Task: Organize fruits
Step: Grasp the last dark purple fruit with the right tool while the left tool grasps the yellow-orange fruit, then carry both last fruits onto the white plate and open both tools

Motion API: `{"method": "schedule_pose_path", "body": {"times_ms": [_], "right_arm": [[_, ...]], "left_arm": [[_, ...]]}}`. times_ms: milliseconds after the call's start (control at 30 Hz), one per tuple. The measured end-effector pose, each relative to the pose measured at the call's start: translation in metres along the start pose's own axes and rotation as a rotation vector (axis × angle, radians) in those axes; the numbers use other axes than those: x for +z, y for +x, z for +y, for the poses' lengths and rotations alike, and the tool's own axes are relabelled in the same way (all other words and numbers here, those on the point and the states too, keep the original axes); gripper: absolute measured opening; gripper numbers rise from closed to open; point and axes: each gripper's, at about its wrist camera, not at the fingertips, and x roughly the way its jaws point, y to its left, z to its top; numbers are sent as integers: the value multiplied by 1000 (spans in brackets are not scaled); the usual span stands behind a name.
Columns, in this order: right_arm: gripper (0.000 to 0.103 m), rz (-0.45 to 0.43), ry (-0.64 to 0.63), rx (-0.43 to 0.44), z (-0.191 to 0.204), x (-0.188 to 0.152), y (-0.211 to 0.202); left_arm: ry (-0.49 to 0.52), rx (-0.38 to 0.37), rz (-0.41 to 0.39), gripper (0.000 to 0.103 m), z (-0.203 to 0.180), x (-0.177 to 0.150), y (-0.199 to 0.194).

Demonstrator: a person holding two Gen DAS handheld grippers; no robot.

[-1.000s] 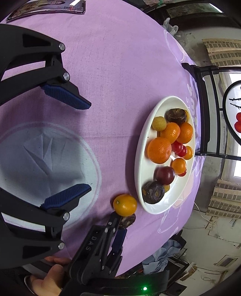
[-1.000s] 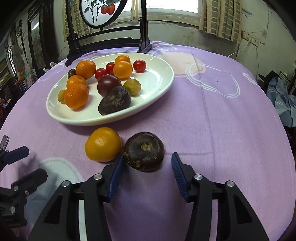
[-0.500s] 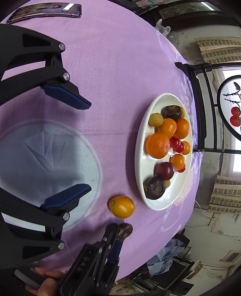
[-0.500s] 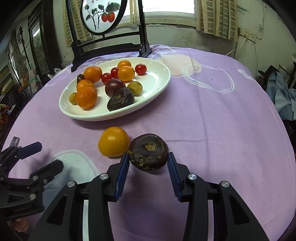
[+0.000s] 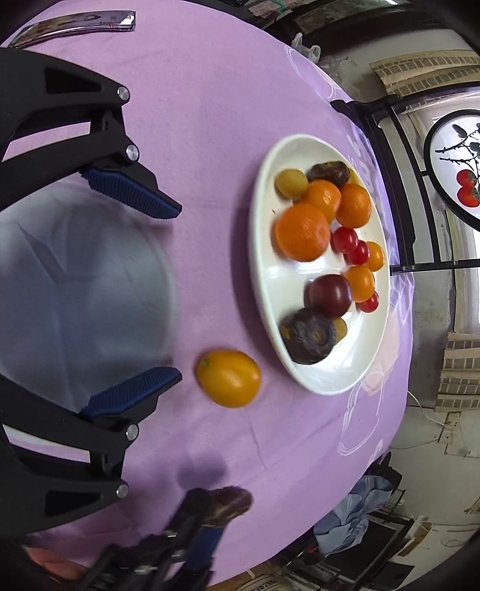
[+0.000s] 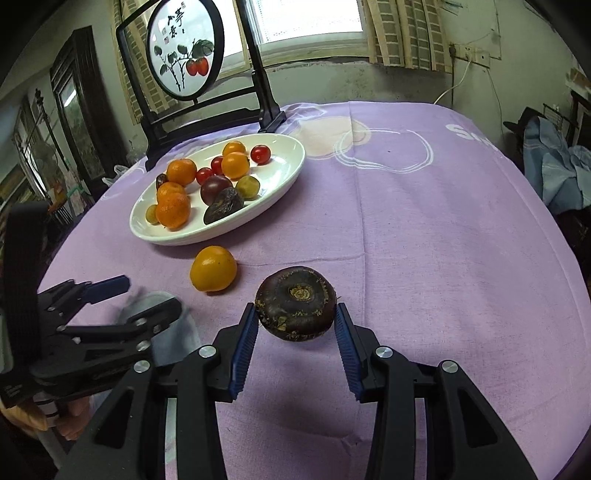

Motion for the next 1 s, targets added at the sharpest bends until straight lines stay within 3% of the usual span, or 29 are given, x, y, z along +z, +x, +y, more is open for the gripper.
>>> {"method": "schedule_pose_path", "body": {"times_ms": [267, 333, 533, 667, 1000], "right_arm": [[43, -11, 22, 18, -6, 3, -5], [43, -13, 24, 25, -5, 3, -6], [43, -15, 28, 26, -5, 3, -7], [43, -13, 23, 21, -5, 3, -7], [43, -27, 2, 21, -1, 2, -5]], "left_arm": [[62, -17, -10, 81, -35, 22, 13], [69, -18, 10, 77, -40, 24, 20], [73, -44, 23, 61, -48, 27, 31], [79, -69, 21, 38, -50, 30, 31], [86, -77, -20, 37, -22, 12, -6]]}}
